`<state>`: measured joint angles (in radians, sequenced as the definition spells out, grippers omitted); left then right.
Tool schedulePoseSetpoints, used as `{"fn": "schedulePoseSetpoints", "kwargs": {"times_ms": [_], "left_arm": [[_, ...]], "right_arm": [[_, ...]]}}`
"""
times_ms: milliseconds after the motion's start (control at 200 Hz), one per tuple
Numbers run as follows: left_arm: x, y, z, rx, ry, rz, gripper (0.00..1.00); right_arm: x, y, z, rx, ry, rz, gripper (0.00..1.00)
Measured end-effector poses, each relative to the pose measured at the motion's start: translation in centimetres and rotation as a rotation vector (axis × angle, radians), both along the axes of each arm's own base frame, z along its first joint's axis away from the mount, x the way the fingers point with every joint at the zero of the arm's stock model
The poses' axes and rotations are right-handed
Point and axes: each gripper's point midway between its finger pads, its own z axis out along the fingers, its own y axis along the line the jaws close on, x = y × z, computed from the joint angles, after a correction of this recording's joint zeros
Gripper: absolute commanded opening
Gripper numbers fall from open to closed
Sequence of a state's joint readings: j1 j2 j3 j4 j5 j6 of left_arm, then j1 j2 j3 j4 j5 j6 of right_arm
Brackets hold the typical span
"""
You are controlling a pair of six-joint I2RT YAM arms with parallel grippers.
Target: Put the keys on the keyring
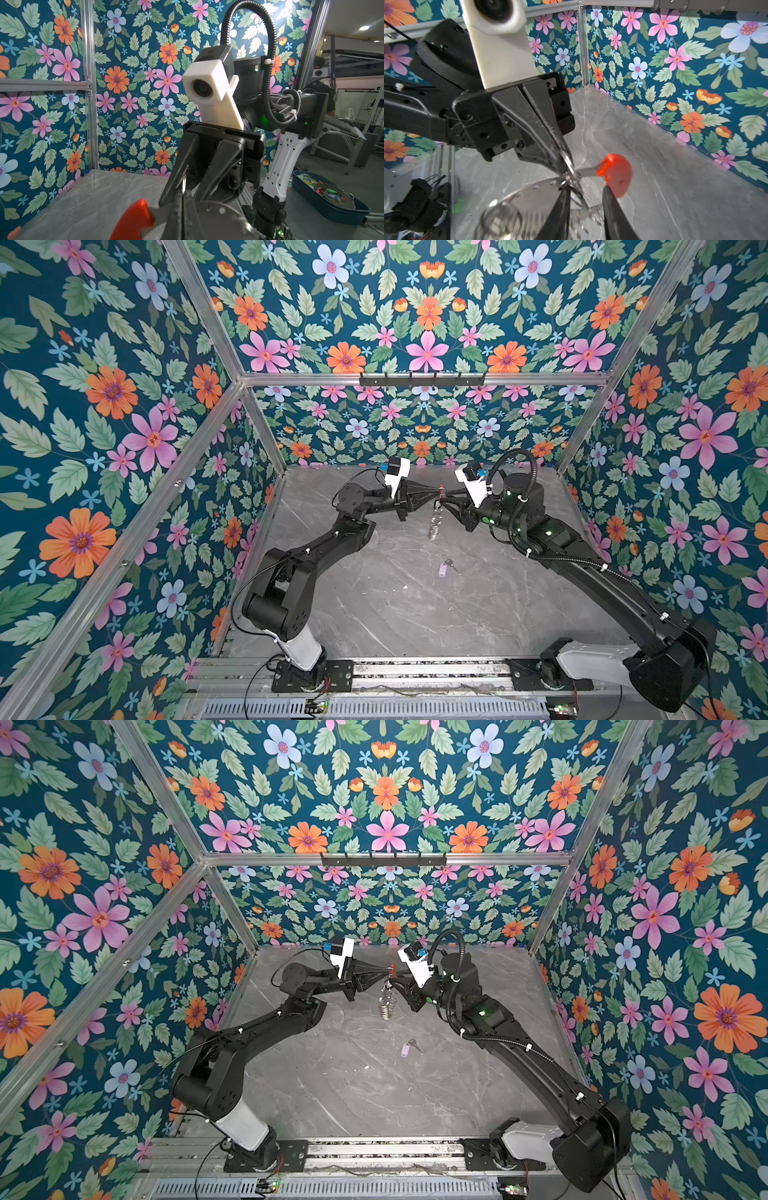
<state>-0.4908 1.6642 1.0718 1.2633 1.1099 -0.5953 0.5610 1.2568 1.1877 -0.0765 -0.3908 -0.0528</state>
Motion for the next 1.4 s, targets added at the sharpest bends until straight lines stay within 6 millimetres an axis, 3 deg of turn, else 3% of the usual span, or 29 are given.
{"fn": "schedulePoseSetpoints", "kwargs": {"times_ms": [155, 350, 630, 1396], "left_arm": [[0.3, 0.1, 0.2, -0.017, 0.005, 0.016, 0.00], [0.7, 0.2, 0.5, -0.056, 0.020, 0.027, 0.00], [0.5, 0.3, 0.6, -0.077, 0.032, 0.014, 0.00], [0.0, 0.3, 0.5, -0.071, 0.028, -0.016, 0.00]], "right_arm": [[-0.1, 0.8, 0.2, 0.035, 0.017, 0.024, 0.24], [0.0, 1.8, -0.2, 0.048, 0.042, 0.045, 0.09], [-0.1, 2.1, -0.2, 0.056, 0.052, 0.051, 0.03], [-1.2, -1.7, 0.9, -0.026, -0.070, -0.085, 0.03]]}}
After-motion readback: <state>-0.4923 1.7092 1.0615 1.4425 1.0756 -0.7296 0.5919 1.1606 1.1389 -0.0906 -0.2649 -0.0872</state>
